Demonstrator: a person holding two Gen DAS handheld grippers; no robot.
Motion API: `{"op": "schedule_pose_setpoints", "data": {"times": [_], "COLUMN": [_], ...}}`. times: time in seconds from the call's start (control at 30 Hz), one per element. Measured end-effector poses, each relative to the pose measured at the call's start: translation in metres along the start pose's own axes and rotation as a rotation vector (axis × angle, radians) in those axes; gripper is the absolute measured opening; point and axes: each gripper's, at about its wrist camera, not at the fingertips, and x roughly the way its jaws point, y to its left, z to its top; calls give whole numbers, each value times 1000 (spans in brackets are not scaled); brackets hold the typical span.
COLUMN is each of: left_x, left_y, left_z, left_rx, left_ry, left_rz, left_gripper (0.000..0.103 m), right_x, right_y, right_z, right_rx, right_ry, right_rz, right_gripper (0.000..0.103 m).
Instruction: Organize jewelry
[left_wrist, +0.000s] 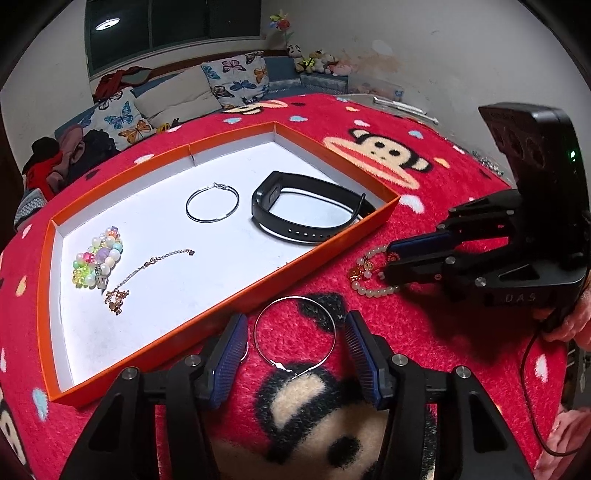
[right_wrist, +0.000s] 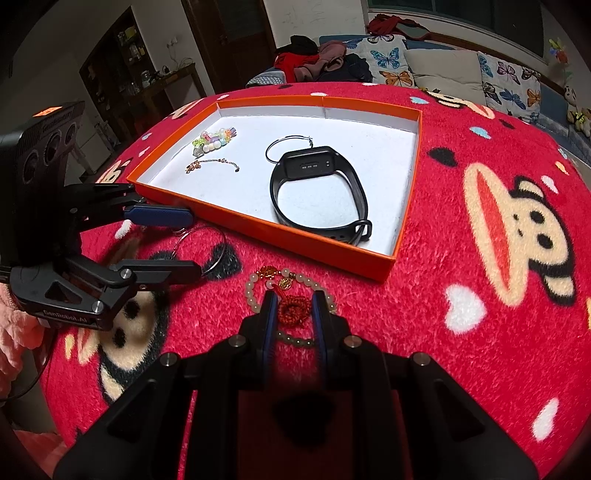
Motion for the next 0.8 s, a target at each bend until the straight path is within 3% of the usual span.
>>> {"op": "schedule_pose_setpoints", "data": {"times": [0.23, 0.33, 0.6, 0.8], "left_x": [5, 6, -3, -29], "left_y": [-6, -11, -12, -8], "left_z": [-1, -2, -5, -1], "left_rx": [48, 76, 44, -9], "left_ry": [12, 5, -28, -99], "left_rz": [22, 44, 59, 37], "left_gripper": [58, 52, 52, 52], "right_x": [0, -1, -9, -22], "right_y": [0, 1, 6, 10], "right_z": [0, -1, -1, 5], "right_rx": [1, -1, -13, -27], "right_ry": [-2, -5, -27, -55], "right_rz": [0, -3, -7, 6], "right_gripper": [20, 20, 19, 19]}}
